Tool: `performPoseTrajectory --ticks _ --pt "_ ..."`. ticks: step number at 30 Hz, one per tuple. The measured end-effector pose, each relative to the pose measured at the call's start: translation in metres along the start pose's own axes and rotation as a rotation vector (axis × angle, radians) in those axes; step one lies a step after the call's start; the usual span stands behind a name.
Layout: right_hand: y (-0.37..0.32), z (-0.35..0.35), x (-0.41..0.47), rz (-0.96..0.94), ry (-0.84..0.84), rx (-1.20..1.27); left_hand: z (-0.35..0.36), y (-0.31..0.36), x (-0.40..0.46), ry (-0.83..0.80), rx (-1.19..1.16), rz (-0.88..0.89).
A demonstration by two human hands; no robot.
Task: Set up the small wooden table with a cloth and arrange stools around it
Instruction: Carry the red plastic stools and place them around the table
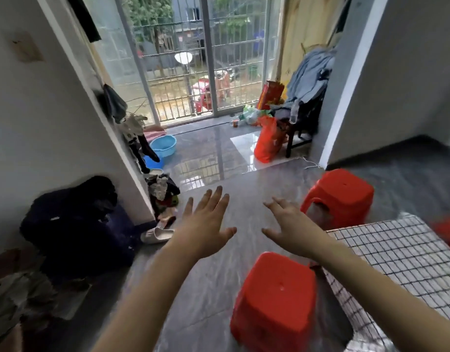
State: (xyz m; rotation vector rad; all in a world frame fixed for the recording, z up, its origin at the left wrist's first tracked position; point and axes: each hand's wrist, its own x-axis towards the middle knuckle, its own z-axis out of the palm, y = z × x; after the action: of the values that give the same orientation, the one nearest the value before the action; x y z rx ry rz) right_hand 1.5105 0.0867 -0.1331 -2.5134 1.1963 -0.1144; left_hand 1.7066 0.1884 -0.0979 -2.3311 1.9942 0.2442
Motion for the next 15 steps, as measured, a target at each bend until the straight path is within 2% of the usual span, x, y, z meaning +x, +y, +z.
performPoseTrajectory --ticks 4,9,15 --pt "0.049 -0.003 0.019 0.14 0.013 0.054 -0.002 0.028 0.071 -0.029 0.05 0.132" --pt "0.092 -0.023 0.044 0.265 0.115 0.075 -0.007 0.067 0.144 0.01 0.102 0.25" --pt "0.119 -0.017 0.031 0.437 0.15 0.121 0.009 0.106 0.194 -0.074 0.113 0.488"
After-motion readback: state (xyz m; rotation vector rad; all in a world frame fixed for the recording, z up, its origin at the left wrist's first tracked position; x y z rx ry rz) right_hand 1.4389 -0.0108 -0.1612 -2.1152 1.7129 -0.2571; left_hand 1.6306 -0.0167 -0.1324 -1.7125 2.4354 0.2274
